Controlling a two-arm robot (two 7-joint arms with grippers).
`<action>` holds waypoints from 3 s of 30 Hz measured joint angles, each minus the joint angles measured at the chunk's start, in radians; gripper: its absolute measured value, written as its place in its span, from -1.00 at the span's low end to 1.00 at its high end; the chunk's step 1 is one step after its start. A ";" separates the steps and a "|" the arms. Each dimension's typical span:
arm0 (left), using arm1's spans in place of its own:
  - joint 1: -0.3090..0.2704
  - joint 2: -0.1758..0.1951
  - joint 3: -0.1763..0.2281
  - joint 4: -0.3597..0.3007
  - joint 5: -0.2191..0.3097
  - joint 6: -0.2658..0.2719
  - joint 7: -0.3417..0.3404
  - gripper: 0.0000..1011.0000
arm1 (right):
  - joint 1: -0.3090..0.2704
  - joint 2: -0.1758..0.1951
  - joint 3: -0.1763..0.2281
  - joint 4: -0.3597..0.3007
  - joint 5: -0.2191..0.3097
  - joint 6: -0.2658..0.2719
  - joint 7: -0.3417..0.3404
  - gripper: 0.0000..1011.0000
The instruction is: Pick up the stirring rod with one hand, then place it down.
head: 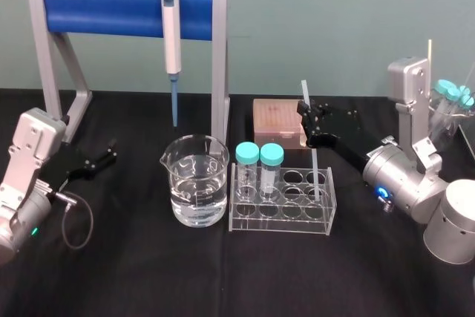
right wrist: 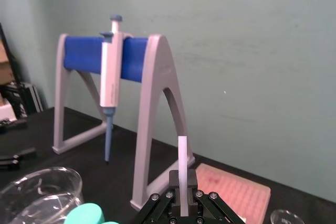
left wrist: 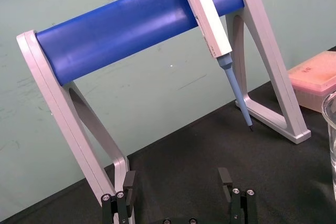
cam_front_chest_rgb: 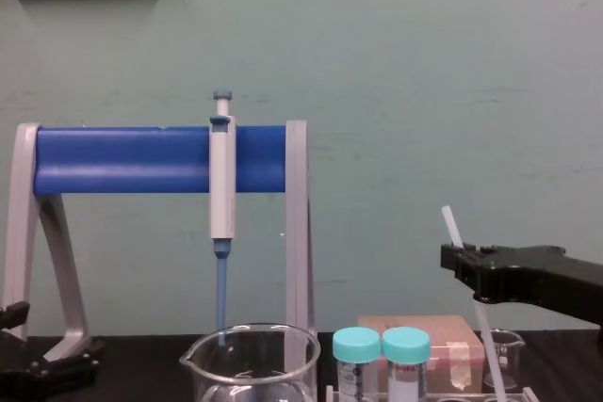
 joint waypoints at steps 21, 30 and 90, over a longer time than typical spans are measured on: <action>0.000 0.000 0.000 0.000 0.000 0.000 0.000 0.98 | -0.051 0.003 0.088 -0.166 -0.002 -0.140 0.038 -0.86; 0.000 0.000 0.000 0.000 0.000 0.000 0.000 0.98 | -0.062 0.001 0.115 -0.208 -0.005 -0.162 0.034 -0.86; 0.000 0.000 0.000 0.000 0.000 0.000 0.000 0.98 | -0.082 0.002 0.117 -0.223 -0.004 -0.146 0.044 -0.86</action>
